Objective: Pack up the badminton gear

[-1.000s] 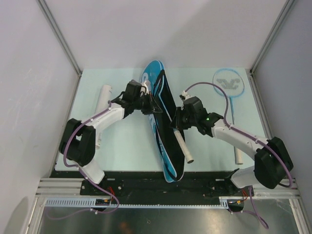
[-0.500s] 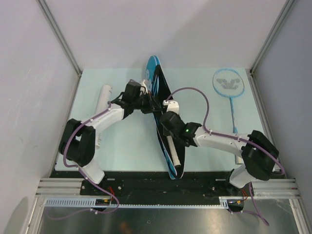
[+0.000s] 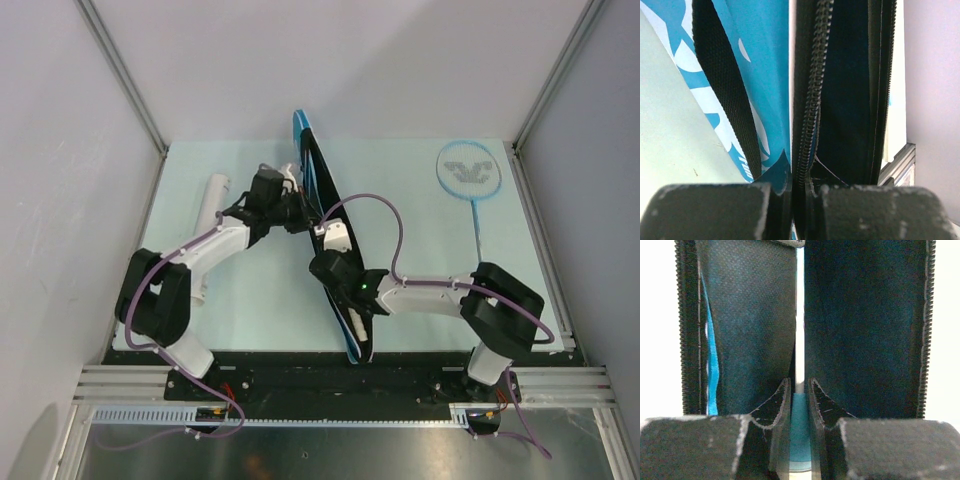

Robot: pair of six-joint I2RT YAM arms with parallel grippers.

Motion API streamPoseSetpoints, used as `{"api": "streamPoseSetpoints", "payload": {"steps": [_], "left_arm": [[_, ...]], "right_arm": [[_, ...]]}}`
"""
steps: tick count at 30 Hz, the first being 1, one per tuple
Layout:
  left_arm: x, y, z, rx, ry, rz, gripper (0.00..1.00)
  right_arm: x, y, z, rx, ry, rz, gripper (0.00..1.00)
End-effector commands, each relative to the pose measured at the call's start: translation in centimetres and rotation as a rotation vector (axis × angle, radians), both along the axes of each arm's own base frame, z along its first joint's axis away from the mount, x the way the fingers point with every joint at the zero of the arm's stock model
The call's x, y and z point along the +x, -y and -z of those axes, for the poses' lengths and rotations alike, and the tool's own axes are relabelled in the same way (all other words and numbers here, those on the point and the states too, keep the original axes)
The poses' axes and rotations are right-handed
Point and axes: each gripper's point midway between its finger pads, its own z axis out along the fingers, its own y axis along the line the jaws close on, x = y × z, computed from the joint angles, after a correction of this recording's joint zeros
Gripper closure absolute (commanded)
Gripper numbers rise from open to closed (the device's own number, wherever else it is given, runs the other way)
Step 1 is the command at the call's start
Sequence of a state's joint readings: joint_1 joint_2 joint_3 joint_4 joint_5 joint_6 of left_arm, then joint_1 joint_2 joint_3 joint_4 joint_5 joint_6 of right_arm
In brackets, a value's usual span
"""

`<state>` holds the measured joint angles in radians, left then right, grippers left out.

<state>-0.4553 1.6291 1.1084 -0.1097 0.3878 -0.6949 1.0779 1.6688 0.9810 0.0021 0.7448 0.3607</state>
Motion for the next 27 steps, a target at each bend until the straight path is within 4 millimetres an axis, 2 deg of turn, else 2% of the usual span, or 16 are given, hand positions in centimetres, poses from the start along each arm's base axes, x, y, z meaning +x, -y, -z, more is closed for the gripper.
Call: {"api": "streamPoseSetpoints", "payload": {"steps": [1,3,4,7,9,10,11,12,13,17,19,20,21,23,24,27], "left_arm": [[-3.5,1.0,-2.3,-0.081,-0.015,0.117,1.0],[-3.5,0.7,-2.0,-0.076,-0.02,0.11,1.0],[-3.3,0.3,-1.8,-0.074,-0.022,0.102,1.0],[-2.8,-0.7,-1.8,-0.072,-0.023,0.074,1.0],[-2.7,-1.3,-1.6,-0.066,-0.02,0.066,1.0],[-2.6,-1.7,-1.4,-0.062,-0.024,0.055,1.0],[-2.5,-2.0,-1.1,-0.055,-0.022,0.052,1.0],[-2.6,-2.2,-0.8,-0.049,-0.03,0.049,1.0],[-2.5,-2.3,-0.4,-0.046,-0.037,0.045,1.0],[-2.5,-2.3,-0.2,-0.05,-0.048,0.046,1.0],[-2.5,-2.4,-0.2,-0.053,-0.049,0.045,1.0],[-2.4,-2.5,-0.3,-0.055,-0.049,0.043,1.0],[-2.4,-2.5,-0.3,-0.056,-0.051,0.043,1.0],[-2.5,-2.6,-0.3,-0.065,-0.061,0.045,1.0],[-2.5,-2.5,-0.3,-0.068,-0.061,0.047,1.0],[-2.6,-2.5,-0.4,-0.075,-0.067,0.05,1.0]], "right_arm": [[2.7,-0.5,-3.6,0.076,0.16,0.084,1.0],[2.6,-1.2,-3.1,0.103,0.14,0.067,0.94],[2.3,-2.0,-1.7,0.098,0.105,0.027,0.92],[1.3,-3.4,0.0,0.135,0.017,-0.041,0.85],[0.5,-3.8,0.3,0.139,-0.036,-0.104,0.75],[-0.1,-4.4,-0.9,0.163,-0.04,-0.147,0.69],[-0.4,-4.6,-1.5,0.172,-0.047,-0.18,0.54],[-0.4,-4.7,-2.0,0.182,-0.059,-0.205,0.5],[-1.1,-5.2,-2.4,0.23,-0.106,-0.248,0.47],[-1.3,-3.7,-6.2,0.296,-0.119,-0.288,0.41],[-1.7,-2.9,-7.4,0.301,-0.12,-0.306,0.4],[-2.0,-2.4,-8.2,0.295,-0.111,-0.317,0.4],[-2.2,-1.8,-10.4,0.323,-0.073,-0.325,0.4],[-2.2,-0.6,-12.1,0.326,-0.038,-0.319,0.37],[-2.1,0.7,-14.0,0.356,-0.002,-0.297,0.36],[-0.1,4.6,-15.1,0.359,0.014,-0.214,0.33]]}}
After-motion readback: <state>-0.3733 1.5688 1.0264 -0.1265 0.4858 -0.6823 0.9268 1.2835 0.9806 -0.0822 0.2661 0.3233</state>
